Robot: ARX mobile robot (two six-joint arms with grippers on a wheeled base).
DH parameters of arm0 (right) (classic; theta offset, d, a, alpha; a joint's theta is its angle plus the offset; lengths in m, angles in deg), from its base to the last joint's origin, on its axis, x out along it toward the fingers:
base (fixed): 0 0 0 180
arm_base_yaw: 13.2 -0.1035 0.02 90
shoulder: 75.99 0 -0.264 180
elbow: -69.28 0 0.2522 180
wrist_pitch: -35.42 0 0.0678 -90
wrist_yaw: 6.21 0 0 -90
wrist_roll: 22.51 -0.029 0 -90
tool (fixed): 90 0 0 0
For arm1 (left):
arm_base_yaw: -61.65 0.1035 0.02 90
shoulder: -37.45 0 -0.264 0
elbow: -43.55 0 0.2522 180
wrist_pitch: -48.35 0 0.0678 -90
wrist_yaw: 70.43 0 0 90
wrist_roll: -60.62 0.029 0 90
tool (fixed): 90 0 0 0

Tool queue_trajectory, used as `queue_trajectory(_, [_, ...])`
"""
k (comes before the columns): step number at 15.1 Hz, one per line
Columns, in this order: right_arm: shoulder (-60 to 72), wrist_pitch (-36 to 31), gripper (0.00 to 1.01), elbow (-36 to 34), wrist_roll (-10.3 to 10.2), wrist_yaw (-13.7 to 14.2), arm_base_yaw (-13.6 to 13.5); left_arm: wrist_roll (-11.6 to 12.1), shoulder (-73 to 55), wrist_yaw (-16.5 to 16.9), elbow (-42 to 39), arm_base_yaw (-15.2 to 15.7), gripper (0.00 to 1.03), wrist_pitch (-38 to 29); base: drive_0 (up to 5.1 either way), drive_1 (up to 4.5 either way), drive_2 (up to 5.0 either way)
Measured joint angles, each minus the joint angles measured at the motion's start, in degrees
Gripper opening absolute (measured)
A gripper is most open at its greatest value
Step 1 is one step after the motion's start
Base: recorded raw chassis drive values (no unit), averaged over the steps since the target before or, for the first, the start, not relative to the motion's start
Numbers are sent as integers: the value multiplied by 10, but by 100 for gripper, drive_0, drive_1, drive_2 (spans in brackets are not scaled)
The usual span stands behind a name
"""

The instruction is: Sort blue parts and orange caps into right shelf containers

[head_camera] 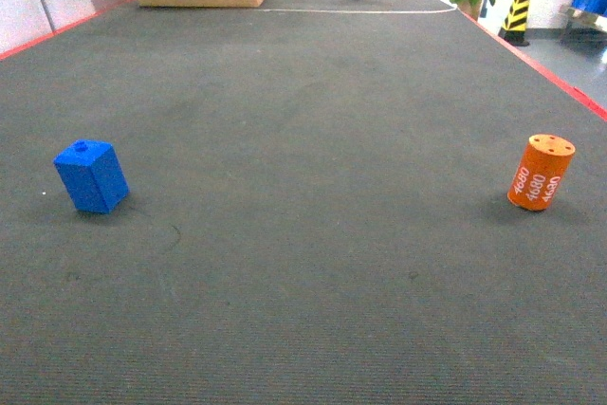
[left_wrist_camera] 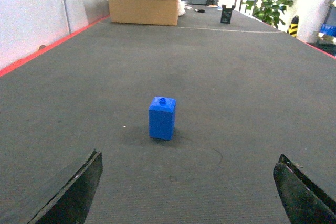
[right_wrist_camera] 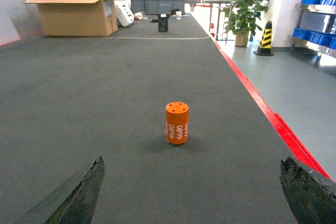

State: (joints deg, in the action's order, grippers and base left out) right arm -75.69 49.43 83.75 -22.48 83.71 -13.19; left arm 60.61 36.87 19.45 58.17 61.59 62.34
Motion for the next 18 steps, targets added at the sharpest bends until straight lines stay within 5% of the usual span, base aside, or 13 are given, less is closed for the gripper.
queue_trajectory(8, [0, 0, 98, 0, 0, 0, 0, 0, 0, 0, 0, 0, 98, 0, 0, 0, 0])
queue_trajectory(10, [92, 71, 98, 30, 31, 45, -5, 0, 0, 0, 0, 0, 98, 0, 0, 0, 0])
queue_trajectory(12, [193, 3, 98, 36, 33, 25, 33, 0, 0, 0, 0, 0, 98, 0, 0, 0, 0])
queue_trajectory(14, [382, -146, 98, 91, 34, -23, 72, 0, 0, 1, 0, 0, 98, 0, 0, 0, 0])
queue_trajectory(16, [587, -269, 98, 163, 42, -32, 62, 0, 0, 1, 0, 0, 98, 0, 0, 0, 0])
queue_trajectory(18, [731, -299, 98, 252, 47, -32, 36, 0, 0, 1, 0, 0, 98, 0, 0, 0, 0])
